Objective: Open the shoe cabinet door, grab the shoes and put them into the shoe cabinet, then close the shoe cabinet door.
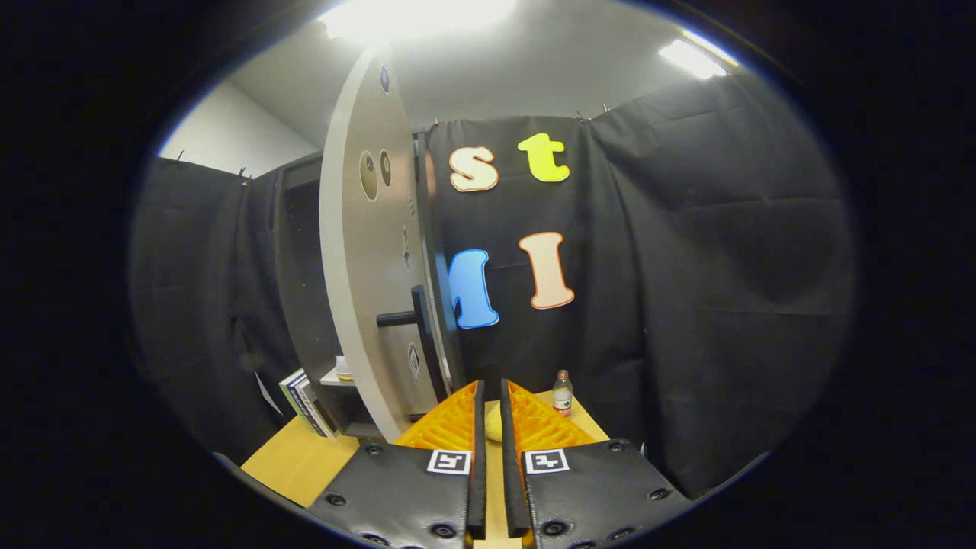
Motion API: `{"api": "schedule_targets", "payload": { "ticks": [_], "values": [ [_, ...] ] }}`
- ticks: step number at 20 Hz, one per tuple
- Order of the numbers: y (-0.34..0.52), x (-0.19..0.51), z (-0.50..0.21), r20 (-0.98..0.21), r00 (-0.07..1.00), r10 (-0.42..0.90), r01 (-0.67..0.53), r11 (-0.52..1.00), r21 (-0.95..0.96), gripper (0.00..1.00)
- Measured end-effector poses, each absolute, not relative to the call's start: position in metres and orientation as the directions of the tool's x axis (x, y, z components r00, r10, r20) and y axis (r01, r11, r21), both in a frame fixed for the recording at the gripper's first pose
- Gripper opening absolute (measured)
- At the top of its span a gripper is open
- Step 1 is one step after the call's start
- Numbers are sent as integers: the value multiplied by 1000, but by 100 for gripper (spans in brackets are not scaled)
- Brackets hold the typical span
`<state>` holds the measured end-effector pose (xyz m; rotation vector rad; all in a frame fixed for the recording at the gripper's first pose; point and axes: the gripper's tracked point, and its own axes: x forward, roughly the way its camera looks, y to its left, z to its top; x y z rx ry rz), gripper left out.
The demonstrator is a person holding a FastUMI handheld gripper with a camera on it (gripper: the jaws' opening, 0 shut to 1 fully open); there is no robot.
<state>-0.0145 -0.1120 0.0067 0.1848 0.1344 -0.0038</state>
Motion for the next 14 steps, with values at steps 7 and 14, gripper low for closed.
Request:
{"api": "schedule_targets", "payload": {
  "ticks": [7,14],
  "values": [
    [-111,-40,-5,-223,974,-50,78,990,118,36],
    [-54,-80,4,-224,972,72,-81,996,-31,85]
  ]
}}
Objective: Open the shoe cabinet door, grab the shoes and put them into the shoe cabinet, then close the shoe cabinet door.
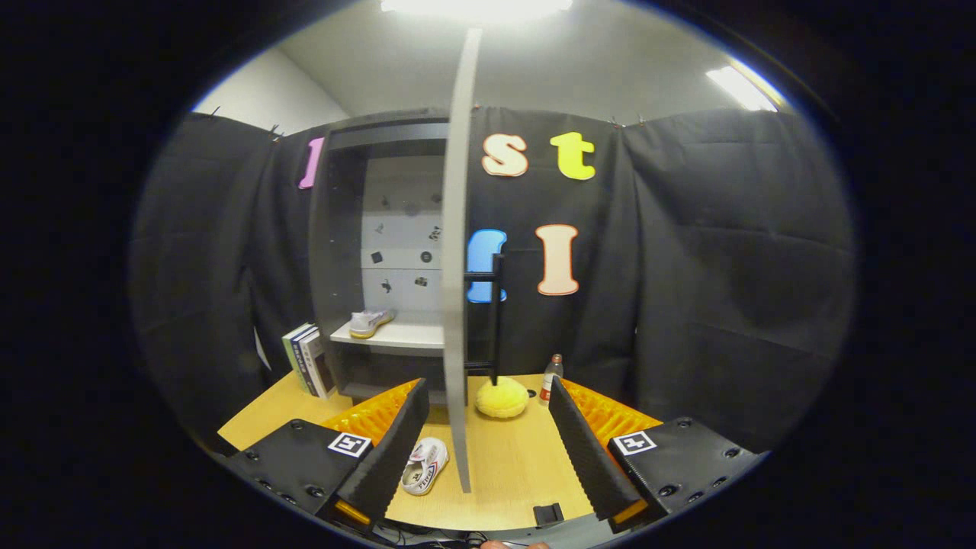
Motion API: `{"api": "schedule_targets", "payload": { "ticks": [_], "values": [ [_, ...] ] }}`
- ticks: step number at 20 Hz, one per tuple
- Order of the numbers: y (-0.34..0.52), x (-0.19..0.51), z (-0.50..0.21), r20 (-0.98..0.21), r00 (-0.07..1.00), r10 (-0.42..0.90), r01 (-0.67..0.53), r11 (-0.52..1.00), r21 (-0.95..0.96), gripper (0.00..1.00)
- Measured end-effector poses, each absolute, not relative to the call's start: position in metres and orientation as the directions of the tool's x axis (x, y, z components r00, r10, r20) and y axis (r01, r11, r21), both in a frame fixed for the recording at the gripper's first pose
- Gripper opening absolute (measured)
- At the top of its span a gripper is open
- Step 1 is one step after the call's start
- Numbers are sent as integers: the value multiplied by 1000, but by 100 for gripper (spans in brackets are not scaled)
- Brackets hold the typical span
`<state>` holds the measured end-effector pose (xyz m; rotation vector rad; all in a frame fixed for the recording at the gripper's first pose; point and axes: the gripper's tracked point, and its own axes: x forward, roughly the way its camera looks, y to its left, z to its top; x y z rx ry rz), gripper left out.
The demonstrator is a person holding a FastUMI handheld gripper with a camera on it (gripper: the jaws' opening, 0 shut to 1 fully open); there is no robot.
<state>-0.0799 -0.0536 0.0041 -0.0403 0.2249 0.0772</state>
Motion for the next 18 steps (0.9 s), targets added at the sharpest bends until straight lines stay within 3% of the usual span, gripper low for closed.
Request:
{"api": "schedule_targets", "payload": {
  "ticks": [2,5,10,18],
  "values": [
    [-34,-90,7,-218,970,107,-109,994,6,99],
    [7,-98,0,-206,957,203,-194,979,64,99],
    [52,-94,-45,-290,908,303,-276,952,131,99],
    [111,-70,-133,-435,829,352,-267,932,245,98]
  ]
}}
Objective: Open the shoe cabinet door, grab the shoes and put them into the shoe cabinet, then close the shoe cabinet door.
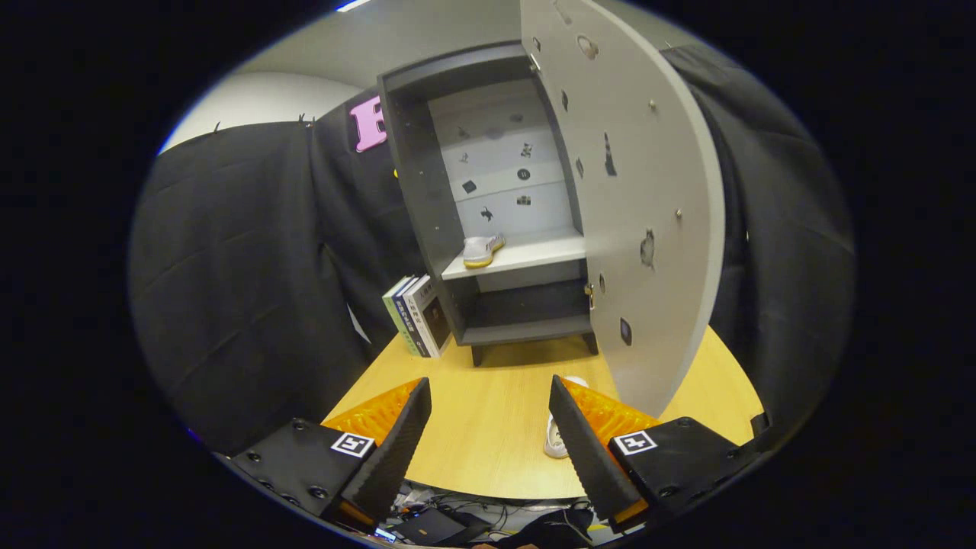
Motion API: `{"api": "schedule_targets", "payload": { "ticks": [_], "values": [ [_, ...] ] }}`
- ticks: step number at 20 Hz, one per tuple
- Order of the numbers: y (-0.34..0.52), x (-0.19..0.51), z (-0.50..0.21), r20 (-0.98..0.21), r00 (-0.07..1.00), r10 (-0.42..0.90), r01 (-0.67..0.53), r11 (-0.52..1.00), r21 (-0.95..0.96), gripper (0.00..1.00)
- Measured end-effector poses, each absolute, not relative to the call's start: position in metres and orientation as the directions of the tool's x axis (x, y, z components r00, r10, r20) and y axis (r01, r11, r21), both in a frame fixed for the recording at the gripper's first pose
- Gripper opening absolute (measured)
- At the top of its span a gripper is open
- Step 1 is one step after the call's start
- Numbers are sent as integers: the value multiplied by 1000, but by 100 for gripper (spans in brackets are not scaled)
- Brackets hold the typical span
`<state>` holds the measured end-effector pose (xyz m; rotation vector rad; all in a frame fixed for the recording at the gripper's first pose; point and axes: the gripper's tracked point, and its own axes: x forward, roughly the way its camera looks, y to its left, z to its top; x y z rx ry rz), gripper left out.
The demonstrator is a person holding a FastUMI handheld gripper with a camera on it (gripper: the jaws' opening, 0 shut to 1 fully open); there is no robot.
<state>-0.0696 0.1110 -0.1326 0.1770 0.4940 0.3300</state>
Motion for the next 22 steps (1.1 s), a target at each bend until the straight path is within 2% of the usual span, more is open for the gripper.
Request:
{"api": "schedule_targets", "payload": {
  "ticks": [9,13,16,20,22],
  "values": [
    [150,6,-266,-618,727,299,-245,954,174,98],
    [134,37,-345,-715,666,211,-194,975,107,98],
    [134,44,-387,-765,605,222,-161,975,155,98],
    [145,53,-420,-802,550,233,-141,972,186,97],
    [139,62,-431,-816,547,188,-134,982,136,97]
  ]
}}
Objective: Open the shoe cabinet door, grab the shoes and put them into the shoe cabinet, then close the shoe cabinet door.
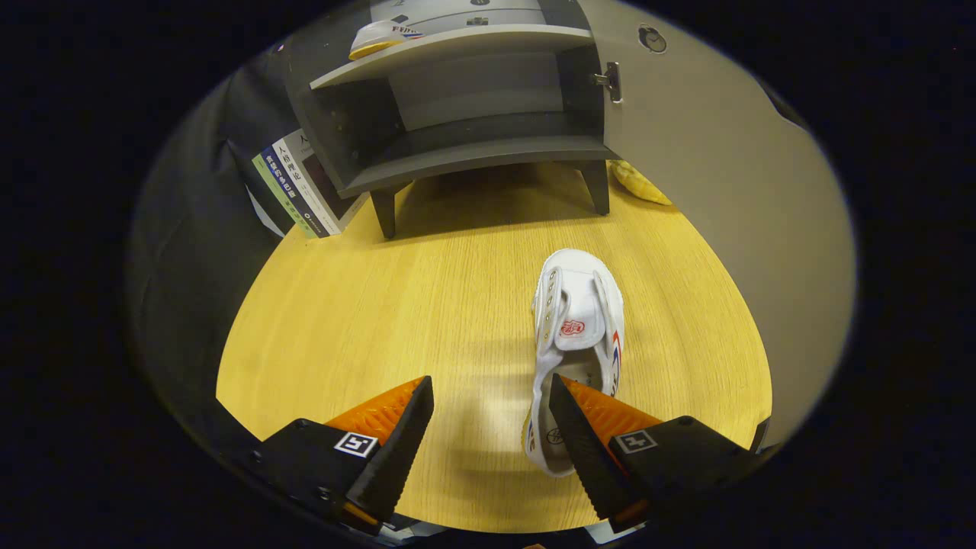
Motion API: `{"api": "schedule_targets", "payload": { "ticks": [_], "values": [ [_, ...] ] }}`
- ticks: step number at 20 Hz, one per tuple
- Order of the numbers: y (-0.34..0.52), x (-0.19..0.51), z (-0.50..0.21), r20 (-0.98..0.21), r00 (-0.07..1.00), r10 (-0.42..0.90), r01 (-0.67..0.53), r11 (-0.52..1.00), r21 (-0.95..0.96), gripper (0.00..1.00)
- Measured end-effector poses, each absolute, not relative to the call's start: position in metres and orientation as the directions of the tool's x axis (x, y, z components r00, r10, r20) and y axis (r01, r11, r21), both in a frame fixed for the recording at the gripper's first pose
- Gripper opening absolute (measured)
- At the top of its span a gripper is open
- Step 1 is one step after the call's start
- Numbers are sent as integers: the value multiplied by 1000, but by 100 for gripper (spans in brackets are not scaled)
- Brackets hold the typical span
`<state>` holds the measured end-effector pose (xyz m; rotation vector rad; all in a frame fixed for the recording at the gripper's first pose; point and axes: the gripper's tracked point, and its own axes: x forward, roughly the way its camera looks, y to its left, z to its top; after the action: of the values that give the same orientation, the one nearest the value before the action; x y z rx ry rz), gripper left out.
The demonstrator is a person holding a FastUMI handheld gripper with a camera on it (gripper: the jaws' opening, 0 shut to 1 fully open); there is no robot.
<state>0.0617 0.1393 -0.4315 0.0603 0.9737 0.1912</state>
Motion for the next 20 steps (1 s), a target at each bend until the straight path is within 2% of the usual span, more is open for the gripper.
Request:
{"api": "schedule_targets", "payload": {
  "ticks": [2,5,13,15,18,20],
  "values": [
    [132,68,-447,-838,526,143,-112,989,99,97],
    [138,80,-456,-847,509,152,-91,988,122,94],
    [127,121,-477,-818,573,56,-105,994,-6,86],
    [116,128,-478,-810,587,7,-98,993,-63,61],
    [114,131,-478,-805,593,20,-117,991,-62,22],
    [116,129,-476,-805,592,36,-142,988,-61,12]
  ]
}}
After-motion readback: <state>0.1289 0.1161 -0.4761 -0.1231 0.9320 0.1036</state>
